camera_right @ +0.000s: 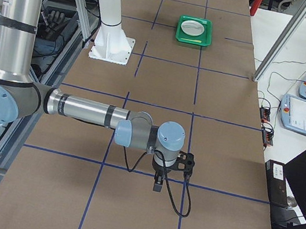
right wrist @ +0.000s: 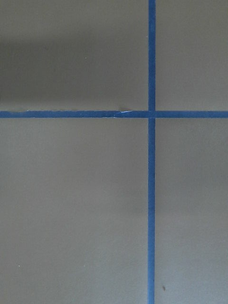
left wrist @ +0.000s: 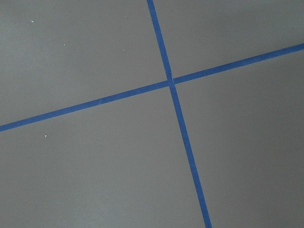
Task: Place spoon
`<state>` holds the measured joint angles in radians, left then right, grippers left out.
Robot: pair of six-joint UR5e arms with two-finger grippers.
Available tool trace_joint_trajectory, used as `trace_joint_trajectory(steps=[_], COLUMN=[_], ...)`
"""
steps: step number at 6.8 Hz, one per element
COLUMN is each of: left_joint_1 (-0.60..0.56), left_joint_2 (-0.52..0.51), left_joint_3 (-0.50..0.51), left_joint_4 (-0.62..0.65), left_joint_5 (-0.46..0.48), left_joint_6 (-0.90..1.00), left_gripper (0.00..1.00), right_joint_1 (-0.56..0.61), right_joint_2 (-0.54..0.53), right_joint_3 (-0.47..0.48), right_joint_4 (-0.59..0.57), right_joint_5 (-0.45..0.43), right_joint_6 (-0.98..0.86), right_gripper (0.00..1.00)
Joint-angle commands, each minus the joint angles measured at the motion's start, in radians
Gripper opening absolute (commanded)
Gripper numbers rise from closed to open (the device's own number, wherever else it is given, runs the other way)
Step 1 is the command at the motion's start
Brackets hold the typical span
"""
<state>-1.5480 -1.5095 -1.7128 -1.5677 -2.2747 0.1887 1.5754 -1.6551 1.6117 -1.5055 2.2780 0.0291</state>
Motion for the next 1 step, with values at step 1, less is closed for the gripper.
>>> trace_joint_trajectory(steps=[1], left_joint_1=[-0.001], left_joint_2=[0.000], left_joint_3=[-0.001], left_joint_4=[-0.002], left_joint_5=[0.000], left_joint_6=[0.000], left_gripper=[1.00], right_joint_1=[0.000], right_joint_2=[0.000], right_joint_3=[0.001], right_joint_4=[-0.001], right_joint_5=[0.000], right_joint_6=[0.000], right_gripper=[1.00])
